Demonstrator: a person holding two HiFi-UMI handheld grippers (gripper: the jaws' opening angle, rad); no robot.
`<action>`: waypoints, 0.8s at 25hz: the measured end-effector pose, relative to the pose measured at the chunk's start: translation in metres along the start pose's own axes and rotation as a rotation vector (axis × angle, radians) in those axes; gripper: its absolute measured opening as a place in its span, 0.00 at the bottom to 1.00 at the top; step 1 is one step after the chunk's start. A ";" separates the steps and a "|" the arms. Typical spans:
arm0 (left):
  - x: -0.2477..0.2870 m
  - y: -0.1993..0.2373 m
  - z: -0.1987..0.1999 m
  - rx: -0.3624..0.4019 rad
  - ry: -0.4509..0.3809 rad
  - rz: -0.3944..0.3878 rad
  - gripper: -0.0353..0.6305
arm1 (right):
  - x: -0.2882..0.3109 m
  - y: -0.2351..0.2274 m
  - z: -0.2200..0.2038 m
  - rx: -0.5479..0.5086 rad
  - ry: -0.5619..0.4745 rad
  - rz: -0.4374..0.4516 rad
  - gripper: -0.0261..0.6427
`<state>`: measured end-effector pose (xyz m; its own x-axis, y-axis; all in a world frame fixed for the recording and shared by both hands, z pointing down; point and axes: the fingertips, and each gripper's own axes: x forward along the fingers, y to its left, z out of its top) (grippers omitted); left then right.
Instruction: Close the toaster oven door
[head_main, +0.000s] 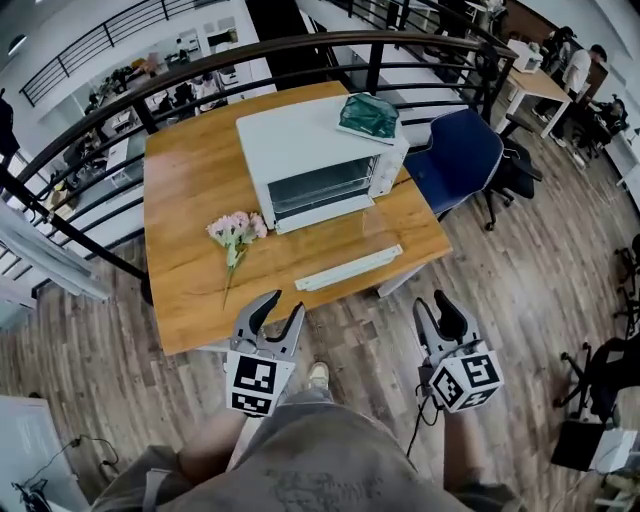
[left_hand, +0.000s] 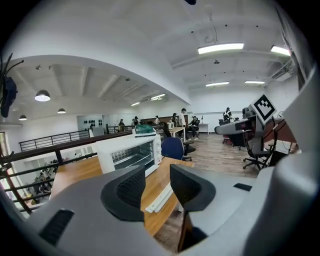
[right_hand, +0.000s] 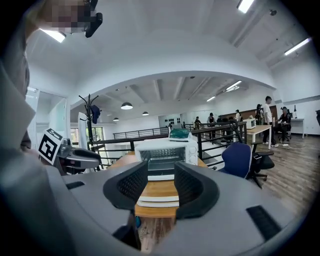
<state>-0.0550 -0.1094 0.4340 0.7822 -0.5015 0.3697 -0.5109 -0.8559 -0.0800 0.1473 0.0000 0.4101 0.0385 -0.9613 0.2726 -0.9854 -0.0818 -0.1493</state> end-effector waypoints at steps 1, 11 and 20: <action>0.006 0.006 -0.006 -0.005 0.013 0.001 0.29 | 0.009 -0.003 -0.006 0.009 0.017 -0.001 0.28; 0.044 0.018 -0.088 -0.124 0.176 -0.007 0.29 | 0.073 -0.028 -0.075 -0.014 0.178 -0.001 0.28; 0.077 0.019 -0.131 -0.168 0.291 0.082 0.30 | 0.113 -0.065 -0.129 -0.006 0.295 0.065 0.28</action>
<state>-0.0506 -0.1475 0.5821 0.6141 -0.4902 0.6186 -0.6385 -0.7692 0.0243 0.1942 -0.0700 0.5730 -0.0732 -0.8468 0.5269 -0.9852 -0.0206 -0.1701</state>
